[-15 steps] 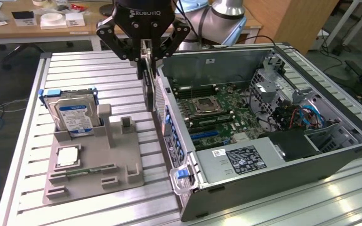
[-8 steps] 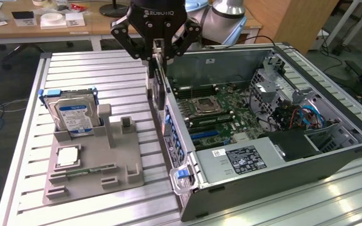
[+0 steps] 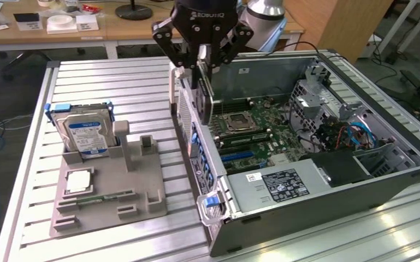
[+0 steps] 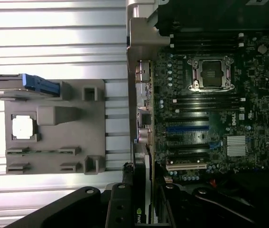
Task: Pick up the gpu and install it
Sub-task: 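Pick up the gpu and move the gpu toward the slot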
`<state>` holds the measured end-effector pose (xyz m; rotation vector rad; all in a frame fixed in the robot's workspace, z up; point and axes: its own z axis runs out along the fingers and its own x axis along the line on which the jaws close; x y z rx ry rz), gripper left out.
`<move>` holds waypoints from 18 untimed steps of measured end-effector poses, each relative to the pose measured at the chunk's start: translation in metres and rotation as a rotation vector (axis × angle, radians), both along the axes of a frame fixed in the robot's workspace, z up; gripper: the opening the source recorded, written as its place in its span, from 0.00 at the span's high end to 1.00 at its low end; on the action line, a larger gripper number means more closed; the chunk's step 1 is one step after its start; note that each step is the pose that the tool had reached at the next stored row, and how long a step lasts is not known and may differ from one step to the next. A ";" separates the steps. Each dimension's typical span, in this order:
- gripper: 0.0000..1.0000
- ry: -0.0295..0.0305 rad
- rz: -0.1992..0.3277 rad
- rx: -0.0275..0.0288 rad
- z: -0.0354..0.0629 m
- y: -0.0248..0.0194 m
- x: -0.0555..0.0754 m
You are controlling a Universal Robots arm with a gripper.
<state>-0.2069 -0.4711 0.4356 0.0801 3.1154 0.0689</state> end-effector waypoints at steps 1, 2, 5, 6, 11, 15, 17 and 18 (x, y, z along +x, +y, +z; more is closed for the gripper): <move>0.73 0.0001 0.000 0.0000 0.0000 0.0000 0.004; 0.73 0.0000 0.000 0.0000 0.0000 0.0000 0.007; 0.73 0.0000 0.000 0.0000 0.0001 0.0001 0.016; 0.73 0.0000 0.000 0.0000 0.0000 0.0001 0.019; 0.73 0.0001 0.000 0.0000 0.0001 0.0001 0.035; 0.73 0.0000 0.000 0.0000 0.0001 0.0001 0.047; 0.73 0.0001 0.000 0.0000 0.0001 0.0001 0.053; 0.73 0.0000 0.000 0.0000 0.0000 0.0001 0.056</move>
